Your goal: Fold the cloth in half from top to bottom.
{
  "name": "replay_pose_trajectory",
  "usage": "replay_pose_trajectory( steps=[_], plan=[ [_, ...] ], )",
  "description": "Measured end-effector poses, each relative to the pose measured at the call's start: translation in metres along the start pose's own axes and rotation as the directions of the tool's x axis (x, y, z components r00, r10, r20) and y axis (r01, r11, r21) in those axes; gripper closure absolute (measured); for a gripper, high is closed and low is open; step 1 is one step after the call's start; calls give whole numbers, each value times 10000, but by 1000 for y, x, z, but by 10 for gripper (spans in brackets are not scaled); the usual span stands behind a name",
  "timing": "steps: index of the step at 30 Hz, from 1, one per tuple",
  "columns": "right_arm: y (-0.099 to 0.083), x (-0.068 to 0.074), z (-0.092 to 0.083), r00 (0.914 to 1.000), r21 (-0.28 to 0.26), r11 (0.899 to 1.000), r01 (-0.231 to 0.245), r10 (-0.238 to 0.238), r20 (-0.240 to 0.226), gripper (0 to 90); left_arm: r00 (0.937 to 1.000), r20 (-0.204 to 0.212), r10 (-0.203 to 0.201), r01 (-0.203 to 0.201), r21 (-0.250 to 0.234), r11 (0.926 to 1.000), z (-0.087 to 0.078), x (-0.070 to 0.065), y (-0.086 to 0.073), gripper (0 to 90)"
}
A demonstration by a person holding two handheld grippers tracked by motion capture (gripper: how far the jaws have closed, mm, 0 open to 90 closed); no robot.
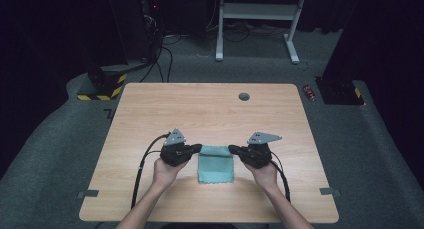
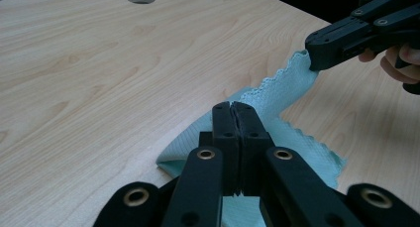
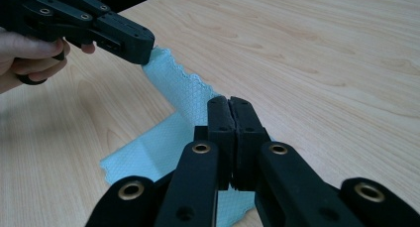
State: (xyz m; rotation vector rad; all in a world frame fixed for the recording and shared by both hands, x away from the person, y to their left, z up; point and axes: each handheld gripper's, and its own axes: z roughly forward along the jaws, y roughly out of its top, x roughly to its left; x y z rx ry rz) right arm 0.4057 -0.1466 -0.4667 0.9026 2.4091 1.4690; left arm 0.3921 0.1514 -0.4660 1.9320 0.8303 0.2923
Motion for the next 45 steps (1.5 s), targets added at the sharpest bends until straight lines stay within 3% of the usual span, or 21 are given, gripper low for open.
replay_pose_trajectory(
  steps=[12, 17, 27, 45],
  plan=[
    [-12, 4, -2, 9999, 372, 9992, 158, -156, -62, 888, 9997, 234, 48, -53, 210, 9998, 2, -6, -8, 888],
    [-15, 5, -3, 9999, 435, 9990, 118, -115, -85, 888, 9995, 191, 241, -247, 314, 9992, 3, -9, -10, 888],
    [-17, 9, -1, 9991, 651, 9971, 392, -380, -199, 887, 9998, 129, 170, -174, 325, 9993, 3, -12, -20, 888],
    [-30, 14, 0, 9988, 908, 9953, 333, -300, -376, 887, 9997, 169, 164, -173, 569, 9982, 7, -16, -35, 888]
  ],
)
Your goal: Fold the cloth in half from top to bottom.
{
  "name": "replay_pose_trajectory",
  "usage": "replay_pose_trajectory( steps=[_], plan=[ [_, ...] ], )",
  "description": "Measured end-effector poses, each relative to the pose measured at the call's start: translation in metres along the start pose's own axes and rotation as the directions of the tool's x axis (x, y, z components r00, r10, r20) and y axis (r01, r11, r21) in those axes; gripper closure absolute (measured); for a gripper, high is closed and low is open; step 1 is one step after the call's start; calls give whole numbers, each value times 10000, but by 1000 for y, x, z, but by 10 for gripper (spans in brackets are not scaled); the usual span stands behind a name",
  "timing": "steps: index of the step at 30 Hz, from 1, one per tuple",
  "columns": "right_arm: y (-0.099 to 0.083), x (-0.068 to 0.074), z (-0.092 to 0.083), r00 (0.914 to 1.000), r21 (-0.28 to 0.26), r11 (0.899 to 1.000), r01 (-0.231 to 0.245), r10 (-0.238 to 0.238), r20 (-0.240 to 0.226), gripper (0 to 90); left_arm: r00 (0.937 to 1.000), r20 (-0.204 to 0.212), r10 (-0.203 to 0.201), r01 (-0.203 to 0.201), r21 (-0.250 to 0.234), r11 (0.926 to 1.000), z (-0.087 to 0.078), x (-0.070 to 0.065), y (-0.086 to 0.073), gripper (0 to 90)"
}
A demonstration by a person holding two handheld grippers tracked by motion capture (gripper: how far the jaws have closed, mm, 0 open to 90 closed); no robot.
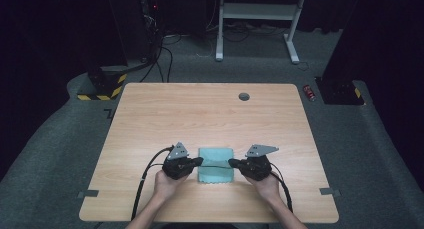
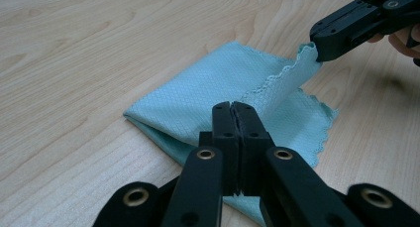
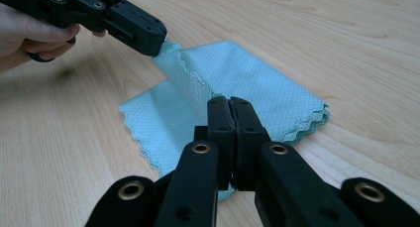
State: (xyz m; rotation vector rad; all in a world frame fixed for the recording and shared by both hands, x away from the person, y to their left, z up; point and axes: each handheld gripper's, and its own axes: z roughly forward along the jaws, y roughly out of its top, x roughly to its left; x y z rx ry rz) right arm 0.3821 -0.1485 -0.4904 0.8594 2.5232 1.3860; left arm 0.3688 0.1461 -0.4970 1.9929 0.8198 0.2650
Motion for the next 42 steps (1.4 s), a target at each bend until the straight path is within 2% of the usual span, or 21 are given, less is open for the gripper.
replay_pose_trajectory(
  steps=[5, 28, 33, 42],
  plan=[
    [-2, 2, 0, 10000, 59, 10000, 40, -40, -46, 887, 10000, 1, 27, -27, -16, 10000, 0, -1, -2, 888],
    [-17, 6, 5, 9996, 519, 9986, -59, 73, -269, 884, 9994, 141, 318, -325, 568, 9979, 5, -8, -17, 884],
    [-18, 8, 6, 9996, 588, 9983, 6, 10, -275, 884, 9995, 164, 262, -273, 687, 9973, 6, -9, -20, 884],
    [-21, 7, 8, 9995, 779, 9969, -99, 122, -298, 882, 9993, 214, 305, -319, 697, 9971, 5, -12, -23, 884]
  ],
)
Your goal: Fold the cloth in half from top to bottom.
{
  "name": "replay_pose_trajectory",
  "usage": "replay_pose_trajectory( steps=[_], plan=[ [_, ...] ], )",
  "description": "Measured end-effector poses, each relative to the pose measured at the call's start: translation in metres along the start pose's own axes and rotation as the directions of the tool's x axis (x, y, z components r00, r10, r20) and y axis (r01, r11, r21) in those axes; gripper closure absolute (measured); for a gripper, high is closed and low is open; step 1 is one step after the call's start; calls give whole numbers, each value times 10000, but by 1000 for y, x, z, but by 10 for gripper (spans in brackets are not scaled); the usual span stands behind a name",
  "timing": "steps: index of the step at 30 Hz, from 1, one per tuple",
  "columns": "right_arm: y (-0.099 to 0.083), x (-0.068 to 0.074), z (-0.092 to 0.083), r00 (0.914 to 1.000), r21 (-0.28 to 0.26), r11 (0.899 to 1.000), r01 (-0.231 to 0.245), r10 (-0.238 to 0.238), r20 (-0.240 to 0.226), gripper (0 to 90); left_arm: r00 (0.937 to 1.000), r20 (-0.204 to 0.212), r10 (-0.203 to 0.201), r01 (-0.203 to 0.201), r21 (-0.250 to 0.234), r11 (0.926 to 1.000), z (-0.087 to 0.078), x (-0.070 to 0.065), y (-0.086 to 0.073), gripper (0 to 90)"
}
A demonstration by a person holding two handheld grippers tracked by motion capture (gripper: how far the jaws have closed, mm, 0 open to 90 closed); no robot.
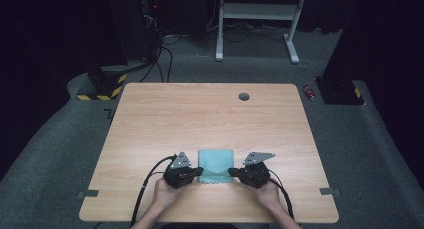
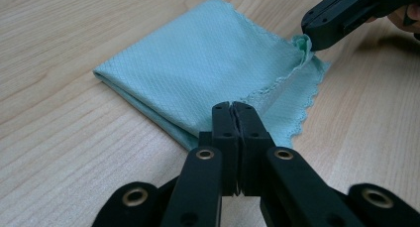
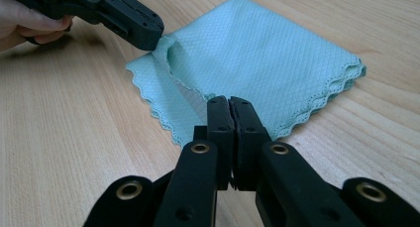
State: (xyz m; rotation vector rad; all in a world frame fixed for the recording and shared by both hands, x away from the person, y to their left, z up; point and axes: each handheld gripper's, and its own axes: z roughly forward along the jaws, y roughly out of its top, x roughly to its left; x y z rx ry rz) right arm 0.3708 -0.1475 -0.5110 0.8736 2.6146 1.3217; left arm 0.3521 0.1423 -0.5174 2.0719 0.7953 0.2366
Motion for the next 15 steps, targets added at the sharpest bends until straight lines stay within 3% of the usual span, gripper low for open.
replay_pose_trajectory(
  steps=[15],
  plan=[
    [-5, 1, 4, 10000, 219, 9998, 30, -31, 61, 879, 9999, 60, 115, -117, 193, 9997, 0, -2, -2, 881]
  ],
)
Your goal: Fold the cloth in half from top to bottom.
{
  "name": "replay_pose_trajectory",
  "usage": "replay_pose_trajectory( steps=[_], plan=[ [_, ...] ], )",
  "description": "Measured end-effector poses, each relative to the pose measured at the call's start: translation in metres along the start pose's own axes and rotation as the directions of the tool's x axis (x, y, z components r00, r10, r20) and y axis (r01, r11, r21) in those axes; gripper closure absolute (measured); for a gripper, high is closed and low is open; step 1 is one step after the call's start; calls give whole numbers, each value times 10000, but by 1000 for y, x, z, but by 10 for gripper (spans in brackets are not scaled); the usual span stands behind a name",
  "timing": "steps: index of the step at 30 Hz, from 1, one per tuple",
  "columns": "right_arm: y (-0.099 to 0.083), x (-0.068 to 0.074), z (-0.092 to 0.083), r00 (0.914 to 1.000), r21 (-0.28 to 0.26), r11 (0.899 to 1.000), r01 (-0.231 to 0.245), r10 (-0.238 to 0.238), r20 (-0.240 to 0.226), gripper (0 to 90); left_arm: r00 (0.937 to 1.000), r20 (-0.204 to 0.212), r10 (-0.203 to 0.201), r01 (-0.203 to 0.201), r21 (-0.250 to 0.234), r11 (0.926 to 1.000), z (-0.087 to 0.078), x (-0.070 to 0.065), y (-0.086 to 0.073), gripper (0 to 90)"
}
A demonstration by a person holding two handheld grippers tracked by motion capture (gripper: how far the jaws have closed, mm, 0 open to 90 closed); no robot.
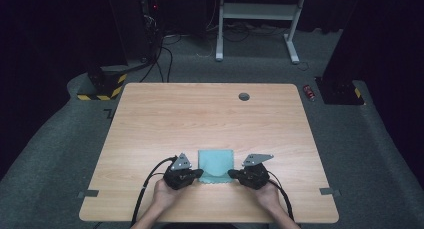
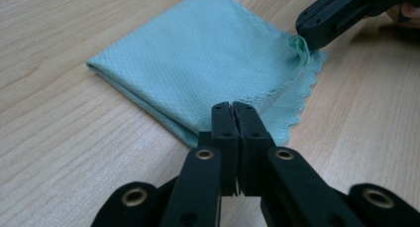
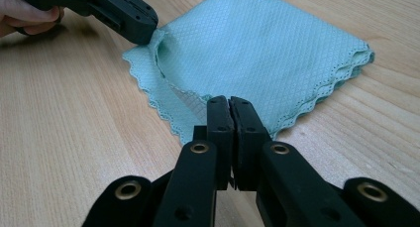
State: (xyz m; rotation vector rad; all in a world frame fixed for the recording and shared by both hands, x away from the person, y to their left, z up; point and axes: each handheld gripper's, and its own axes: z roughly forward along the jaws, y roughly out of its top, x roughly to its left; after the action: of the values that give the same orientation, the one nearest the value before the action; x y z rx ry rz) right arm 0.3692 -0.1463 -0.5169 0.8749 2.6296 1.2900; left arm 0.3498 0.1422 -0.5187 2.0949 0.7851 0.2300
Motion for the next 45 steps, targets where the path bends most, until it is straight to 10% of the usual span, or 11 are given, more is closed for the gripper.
replay_pose_trajectory(
  steps=[15, 26, 45],
  plan=[
    [-3, -3, -6, 9998, 71, 9998, -169, 169, 39, 823, 9995, 300, -34, 28, 192, 9998, -3, -1, 0, 820],
    [6, -9, -22, 9984, -742, 9960, -493, 513, 254, 761, 9984, 161, -547, 557, -666, 9962, -14, 7, 13, 652],
    [3, 3, 2, 9987, 401, 9990, -185, 166, 475, 693, 9979, -595, -238, 263, 422, 9988, 6, -3, 4, 538]
  ],
)
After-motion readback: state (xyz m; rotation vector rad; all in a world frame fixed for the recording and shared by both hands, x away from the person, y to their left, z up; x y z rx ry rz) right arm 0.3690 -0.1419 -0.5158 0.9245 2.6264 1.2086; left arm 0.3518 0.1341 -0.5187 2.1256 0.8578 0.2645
